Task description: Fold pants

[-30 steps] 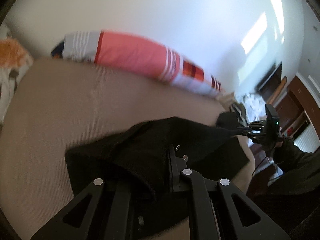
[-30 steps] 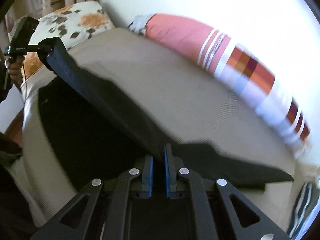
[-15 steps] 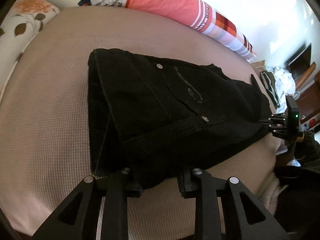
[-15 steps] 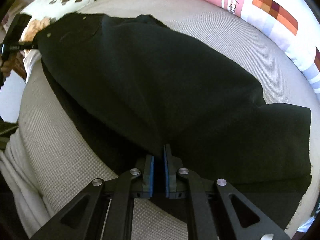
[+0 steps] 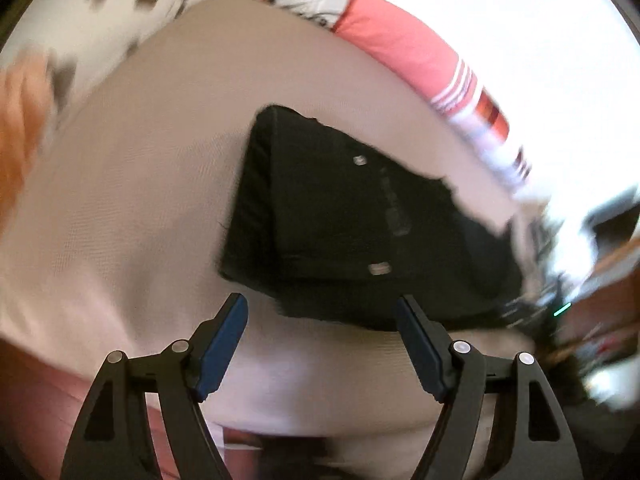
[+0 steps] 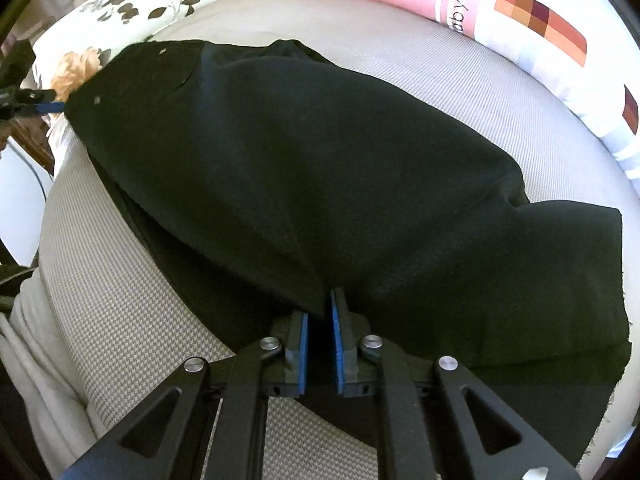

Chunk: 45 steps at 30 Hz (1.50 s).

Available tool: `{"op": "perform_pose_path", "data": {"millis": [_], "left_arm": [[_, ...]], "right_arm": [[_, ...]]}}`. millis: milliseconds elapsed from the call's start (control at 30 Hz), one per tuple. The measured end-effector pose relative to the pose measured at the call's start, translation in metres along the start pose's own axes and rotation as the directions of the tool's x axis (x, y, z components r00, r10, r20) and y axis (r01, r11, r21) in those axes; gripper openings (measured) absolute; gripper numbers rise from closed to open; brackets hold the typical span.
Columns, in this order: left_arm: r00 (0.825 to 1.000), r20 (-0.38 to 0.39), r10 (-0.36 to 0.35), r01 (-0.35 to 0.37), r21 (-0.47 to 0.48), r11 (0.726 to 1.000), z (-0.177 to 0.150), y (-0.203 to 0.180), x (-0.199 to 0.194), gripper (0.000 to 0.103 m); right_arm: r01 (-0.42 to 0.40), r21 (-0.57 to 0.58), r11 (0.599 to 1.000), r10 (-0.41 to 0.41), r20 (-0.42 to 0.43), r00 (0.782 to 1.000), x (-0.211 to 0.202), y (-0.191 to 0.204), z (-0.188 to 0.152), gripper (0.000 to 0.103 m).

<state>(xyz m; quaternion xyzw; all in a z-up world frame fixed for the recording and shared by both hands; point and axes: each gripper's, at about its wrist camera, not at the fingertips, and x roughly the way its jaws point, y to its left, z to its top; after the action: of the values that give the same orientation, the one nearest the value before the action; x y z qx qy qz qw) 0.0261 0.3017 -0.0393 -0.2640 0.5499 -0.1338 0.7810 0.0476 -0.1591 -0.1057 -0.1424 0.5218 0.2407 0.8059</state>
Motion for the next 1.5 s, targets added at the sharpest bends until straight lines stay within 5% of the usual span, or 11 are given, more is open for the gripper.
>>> {"op": "perform_pose_path", "data": {"millis": [100, 233, 400, 667, 900, 1167, 1300, 1500], "left_arm": [[0.994, -0.040, -0.098, 0.090, -0.168, 0.982, -0.006, -0.002, 0.012, 0.075], [0.996, -0.078, -0.050, 0.026, -0.279, 0.960, -0.005, -0.009, 0.038, 0.064], [0.998, -0.048, 0.047, -0.060, -0.334, 0.941, -0.001, -0.004, 0.048, 0.025], [0.990, 0.124, 0.068, -0.060, -0.069, 0.996, 0.051, -0.061, 0.015, 0.016], [0.978, 0.184, 0.102, -0.129, 0.139, 0.982, 0.092, -0.089, 0.002, 0.016], [0.987, -0.030, 0.156, -0.155, 0.019, 0.988, 0.047, -0.006, 0.040, 0.017], [0.990, -0.031, 0.136, -0.136, 0.000, 0.991, 0.031, 0.009, 0.043, 0.017], [0.976, 0.010, 0.219, -0.219, 0.105, 0.970, 0.023, -0.009, 0.047, 0.018]], "right_arm": [[-0.006, 0.000, 1.000, 0.006, 0.006, 1.000, 0.000, -0.001, 0.001, 0.010], [-0.006, -0.003, 1.000, 0.006, 0.013, 1.000, -0.001, -0.001, -0.001, 0.010], [-0.012, 0.019, 1.000, 0.011, 0.030, 0.999, -0.002, -0.002, -0.004, 0.010], [-0.047, 0.119, 0.992, 0.040, 0.060, 0.997, -0.013, -0.003, 0.007, 0.009], [-0.048, 0.131, 0.990, 0.031, 0.131, 0.991, -0.040, 0.005, 0.022, 0.009], [-0.074, 0.108, 0.991, 0.071, 0.027, 0.997, -0.005, 0.019, 0.006, 0.009], [-0.093, 0.106, 0.990, 0.091, 0.017, 0.996, -0.008, 0.017, 0.006, 0.009], [-0.114, 0.110, 0.987, 0.114, 0.005, 0.993, -0.006, 0.021, -0.003, 0.009]]}}
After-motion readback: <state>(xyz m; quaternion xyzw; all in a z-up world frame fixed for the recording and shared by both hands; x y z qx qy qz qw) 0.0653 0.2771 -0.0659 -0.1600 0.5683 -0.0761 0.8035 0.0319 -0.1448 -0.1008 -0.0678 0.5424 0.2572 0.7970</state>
